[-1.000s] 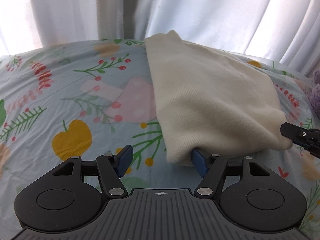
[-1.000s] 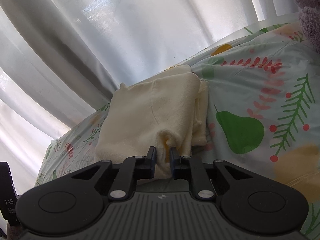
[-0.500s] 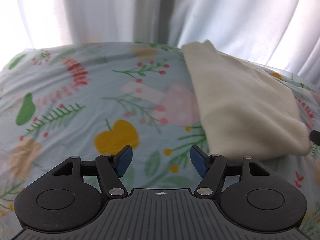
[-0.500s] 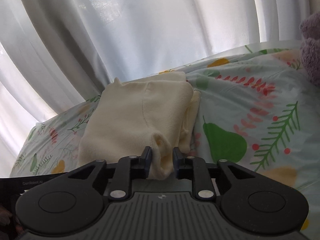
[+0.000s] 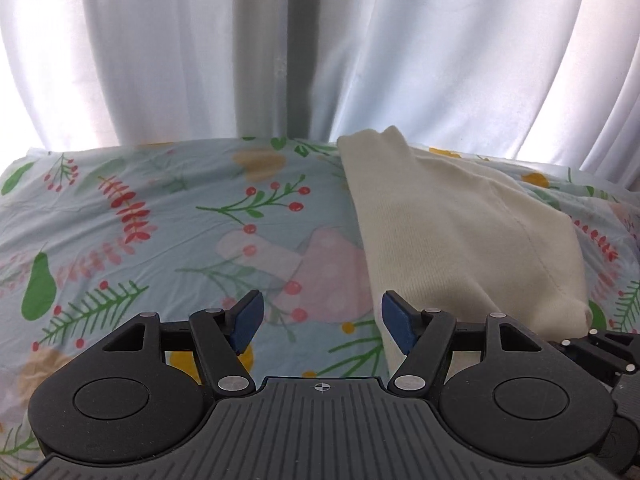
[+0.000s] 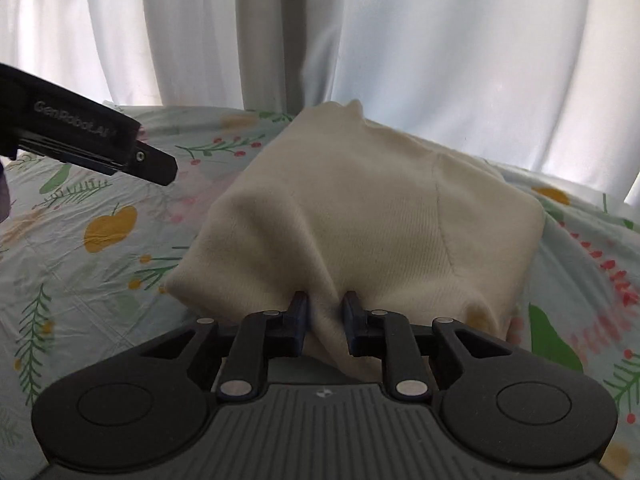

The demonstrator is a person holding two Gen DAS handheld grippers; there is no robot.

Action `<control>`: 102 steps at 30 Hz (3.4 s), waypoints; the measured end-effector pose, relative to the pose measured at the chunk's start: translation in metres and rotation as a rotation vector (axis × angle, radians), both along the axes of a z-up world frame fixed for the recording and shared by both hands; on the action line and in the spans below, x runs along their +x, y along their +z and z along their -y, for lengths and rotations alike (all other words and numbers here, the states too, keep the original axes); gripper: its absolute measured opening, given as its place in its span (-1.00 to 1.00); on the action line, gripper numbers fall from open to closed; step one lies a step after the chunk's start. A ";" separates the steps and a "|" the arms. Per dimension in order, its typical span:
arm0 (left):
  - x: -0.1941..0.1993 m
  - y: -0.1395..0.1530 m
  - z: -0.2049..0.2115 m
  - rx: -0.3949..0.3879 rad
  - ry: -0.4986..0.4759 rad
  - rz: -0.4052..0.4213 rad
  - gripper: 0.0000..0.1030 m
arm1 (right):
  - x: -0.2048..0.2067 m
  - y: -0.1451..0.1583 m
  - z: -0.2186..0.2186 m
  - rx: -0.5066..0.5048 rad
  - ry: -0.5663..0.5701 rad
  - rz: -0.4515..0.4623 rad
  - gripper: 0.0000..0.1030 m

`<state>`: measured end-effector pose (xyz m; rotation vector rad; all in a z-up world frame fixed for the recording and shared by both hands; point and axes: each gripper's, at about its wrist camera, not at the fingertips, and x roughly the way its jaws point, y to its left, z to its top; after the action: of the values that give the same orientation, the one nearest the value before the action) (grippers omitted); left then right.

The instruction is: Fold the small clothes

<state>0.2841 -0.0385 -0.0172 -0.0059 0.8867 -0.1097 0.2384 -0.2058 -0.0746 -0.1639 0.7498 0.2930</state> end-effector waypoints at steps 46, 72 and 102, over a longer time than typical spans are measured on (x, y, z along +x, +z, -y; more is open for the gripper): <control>0.073 -0.006 -0.073 -0.570 -0.039 -0.086 -0.55 | 0.114 0.006 0.094 0.868 -0.131 -0.291 -0.40; -0.017 -0.049 -0.045 -0.187 -0.070 -0.153 0.22 | 0.019 0.022 0.006 0.039 -0.067 0.012 -0.58; -0.034 -0.029 -0.023 0.054 -0.035 -0.125 0.48 | -0.006 0.021 -0.028 -0.263 -0.003 0.085 -0.38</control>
<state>0.2504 -0.0151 -0.0463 0.0535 1.0145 -0.1196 0.2325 -0.1781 -0.0534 -0.4208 0.7021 0.1822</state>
